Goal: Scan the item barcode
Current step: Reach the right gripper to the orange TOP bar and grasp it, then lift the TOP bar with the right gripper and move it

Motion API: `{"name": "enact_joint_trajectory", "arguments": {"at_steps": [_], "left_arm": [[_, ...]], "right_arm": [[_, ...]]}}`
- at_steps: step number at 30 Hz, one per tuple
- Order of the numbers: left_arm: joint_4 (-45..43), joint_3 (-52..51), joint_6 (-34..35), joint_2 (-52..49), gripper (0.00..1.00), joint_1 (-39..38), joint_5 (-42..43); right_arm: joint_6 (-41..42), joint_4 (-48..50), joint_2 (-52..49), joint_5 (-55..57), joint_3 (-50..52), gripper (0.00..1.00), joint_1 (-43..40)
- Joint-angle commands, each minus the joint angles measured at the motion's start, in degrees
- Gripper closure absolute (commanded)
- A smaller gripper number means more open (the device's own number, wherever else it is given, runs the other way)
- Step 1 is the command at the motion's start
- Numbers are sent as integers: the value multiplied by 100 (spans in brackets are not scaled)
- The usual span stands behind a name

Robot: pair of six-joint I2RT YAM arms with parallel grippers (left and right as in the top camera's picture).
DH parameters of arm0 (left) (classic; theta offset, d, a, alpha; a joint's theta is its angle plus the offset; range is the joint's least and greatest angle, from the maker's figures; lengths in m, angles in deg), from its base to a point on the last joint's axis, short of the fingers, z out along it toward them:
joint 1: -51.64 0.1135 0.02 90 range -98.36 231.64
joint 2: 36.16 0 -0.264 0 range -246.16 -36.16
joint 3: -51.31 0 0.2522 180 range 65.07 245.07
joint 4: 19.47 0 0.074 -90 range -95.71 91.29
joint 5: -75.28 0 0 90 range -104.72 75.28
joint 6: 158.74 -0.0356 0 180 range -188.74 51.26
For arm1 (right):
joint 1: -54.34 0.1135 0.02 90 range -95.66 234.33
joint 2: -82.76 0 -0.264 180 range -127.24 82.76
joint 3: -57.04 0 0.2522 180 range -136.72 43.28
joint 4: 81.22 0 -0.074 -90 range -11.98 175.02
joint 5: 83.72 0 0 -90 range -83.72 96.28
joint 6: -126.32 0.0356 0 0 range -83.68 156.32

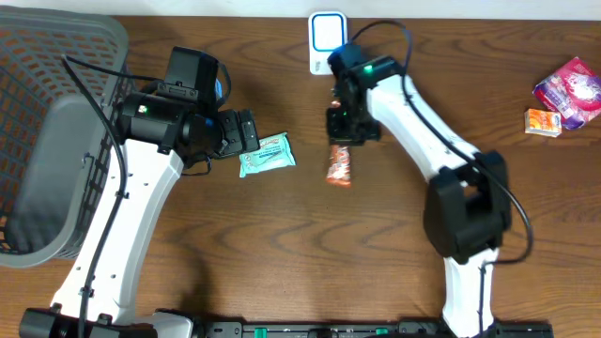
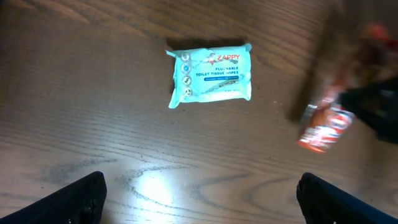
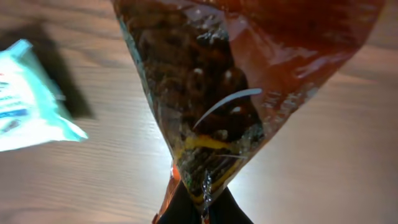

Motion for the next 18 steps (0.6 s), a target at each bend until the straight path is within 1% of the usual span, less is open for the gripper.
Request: {"name": "enact_joint_trajectory", "arguments": {"at_steps": [1,4,10,11,12,17,18], "left_arm": [[13,31,-17,-4,2,11,-55],[15,31,-17,-4,2,11,-55],[13,31,-17,-4,2,11,-55],[15,31,-17,-4,2,11,-55],[13,31,-17,-4,2,11,-55],[15,31,-17,-4,2,11,-55],[15,31,-17,-4,2,11,-55]], "right_arm": [[-72,-407,101,1482,9,98,87],[-72,-522,39,1499,52,95,90],[-66,-459,-9,1405,173,93,90],[-68,-452,-11,1410,227,83,90],[-68,-439,-11,1408,256,78,90],[-72,-352,-11,1084,260,75,107],[-72,-326,-11,1088,260,72,127]]}}
